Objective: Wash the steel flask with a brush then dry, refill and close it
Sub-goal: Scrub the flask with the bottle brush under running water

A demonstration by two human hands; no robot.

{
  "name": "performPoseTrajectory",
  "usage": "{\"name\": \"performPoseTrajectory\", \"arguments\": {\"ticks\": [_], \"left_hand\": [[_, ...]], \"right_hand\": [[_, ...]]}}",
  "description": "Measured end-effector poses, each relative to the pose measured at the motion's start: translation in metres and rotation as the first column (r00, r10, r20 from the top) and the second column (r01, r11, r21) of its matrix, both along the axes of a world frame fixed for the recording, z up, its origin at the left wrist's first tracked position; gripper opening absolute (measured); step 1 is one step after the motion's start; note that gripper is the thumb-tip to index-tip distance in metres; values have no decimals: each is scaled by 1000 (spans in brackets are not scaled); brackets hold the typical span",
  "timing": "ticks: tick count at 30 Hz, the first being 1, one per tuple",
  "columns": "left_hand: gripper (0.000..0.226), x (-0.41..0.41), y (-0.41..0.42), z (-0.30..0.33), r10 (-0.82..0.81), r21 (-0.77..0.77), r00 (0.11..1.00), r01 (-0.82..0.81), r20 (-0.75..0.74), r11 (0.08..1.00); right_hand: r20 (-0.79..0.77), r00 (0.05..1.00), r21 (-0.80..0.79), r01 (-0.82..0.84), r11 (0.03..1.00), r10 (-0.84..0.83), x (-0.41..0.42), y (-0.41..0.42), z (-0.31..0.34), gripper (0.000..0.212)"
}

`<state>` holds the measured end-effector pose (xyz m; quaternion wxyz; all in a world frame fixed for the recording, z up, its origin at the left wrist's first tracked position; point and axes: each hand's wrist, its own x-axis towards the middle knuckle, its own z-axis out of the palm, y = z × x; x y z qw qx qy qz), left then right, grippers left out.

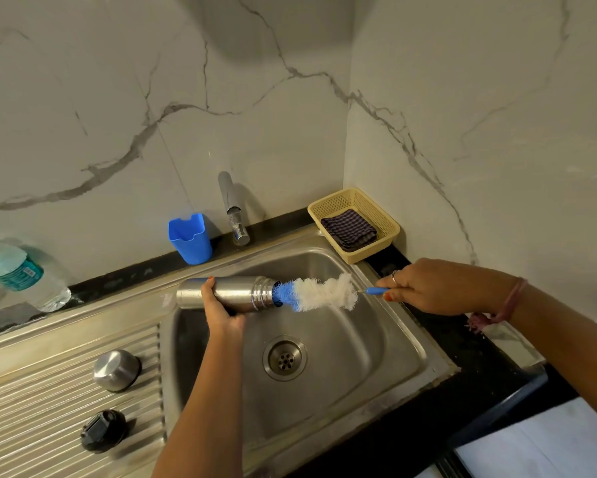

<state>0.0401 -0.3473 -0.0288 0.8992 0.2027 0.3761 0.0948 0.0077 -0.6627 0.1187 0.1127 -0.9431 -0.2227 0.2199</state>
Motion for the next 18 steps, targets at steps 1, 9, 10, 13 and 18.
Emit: {"name": "performPoseTrajectory", "arguments": {"ticks": [1, 9, 10, 13, 18], "left_hand": [[57, 0, 0, 0, 0, 1, 1000, 0, 7, 1000], [60, 1, 4, -1, 15, 33, 999, -17, 40, 999], [62, 2, 5, -2, 16, 36, 999, -18, 38, 999], [62, 6, 10, -2, 1, 50, 1000, -2, 21, 999], [57, 8, 13, 3, 1, 38, 1000, -1, -11, 999]], "right_hand": [[-31, 1000, 28, 6, 1000, -5, 1, -1, -1, 39], [-416, 904, 232, 207, 950, -96, 15, -17, -24, 26], [-473, 874, 236, 247, 940, -111, 15, -18, -24, 25], [-533, 837, 242, 290, 926, -123, 14, -18, -27, 26], [-169, 983, 202, 99, 974, -65, 4, -12, -35, 35]]}}
